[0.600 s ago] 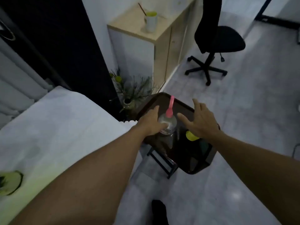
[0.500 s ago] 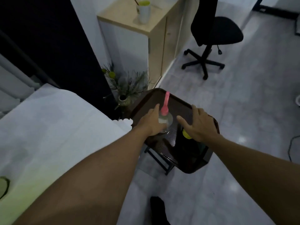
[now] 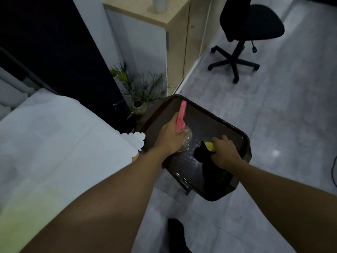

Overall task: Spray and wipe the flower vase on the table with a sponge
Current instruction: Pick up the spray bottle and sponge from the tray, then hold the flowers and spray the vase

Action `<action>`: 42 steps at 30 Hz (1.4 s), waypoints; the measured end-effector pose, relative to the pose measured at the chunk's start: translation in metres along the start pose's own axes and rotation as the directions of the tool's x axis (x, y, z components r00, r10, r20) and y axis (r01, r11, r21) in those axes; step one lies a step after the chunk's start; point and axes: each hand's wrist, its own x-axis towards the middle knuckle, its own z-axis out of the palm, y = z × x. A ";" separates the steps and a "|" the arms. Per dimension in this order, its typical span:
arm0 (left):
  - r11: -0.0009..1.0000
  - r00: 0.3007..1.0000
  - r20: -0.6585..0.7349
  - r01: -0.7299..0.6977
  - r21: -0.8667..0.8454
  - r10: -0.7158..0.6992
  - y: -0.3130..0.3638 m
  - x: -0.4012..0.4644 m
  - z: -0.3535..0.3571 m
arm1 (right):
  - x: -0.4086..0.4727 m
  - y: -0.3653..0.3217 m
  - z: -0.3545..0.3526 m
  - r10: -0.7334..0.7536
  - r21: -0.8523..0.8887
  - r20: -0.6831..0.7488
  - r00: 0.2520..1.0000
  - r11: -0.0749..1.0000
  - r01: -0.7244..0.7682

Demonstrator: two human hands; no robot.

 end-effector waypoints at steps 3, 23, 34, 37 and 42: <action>0.998 0.999 0.000 -0.050 0.049 0.050 0.008 -0.013 -0.016 | 0.002 -0.020 -0.020 -0.074 0.012 -0.096 0.993 0.997 0.076; 0.970 0.877 -0.467 0.197 0.141 -0.110 -0.107 -0.300 -0.266 | -0.087 -0.401 0.020 -0.699 -0.039 -0.106 0.707 0.714 0.699; 0.905 0.662 -0.657 0.419 -0.074 -0.360 -0.208 -0.457 -0.302 | -0.138 -0.515 0.137 -0.769 -0.054 0.190 0.611 0.613 0.788; 0.888 0.598 -0.688 0.433 -0.155 -0.412 -0.224 -0.479 -0.299 | -0.138 -0.516 0.156 -0.684 -0.153 0.354 0.638 0.631 0.761; 0.898 0.581 -0.697 0.378 -0.227 -0.421 -0.231 -0.482 -0.304 | -0.151 -0.526 0.151 -0.488 -0.295 0.514 0.705 0.672 0.680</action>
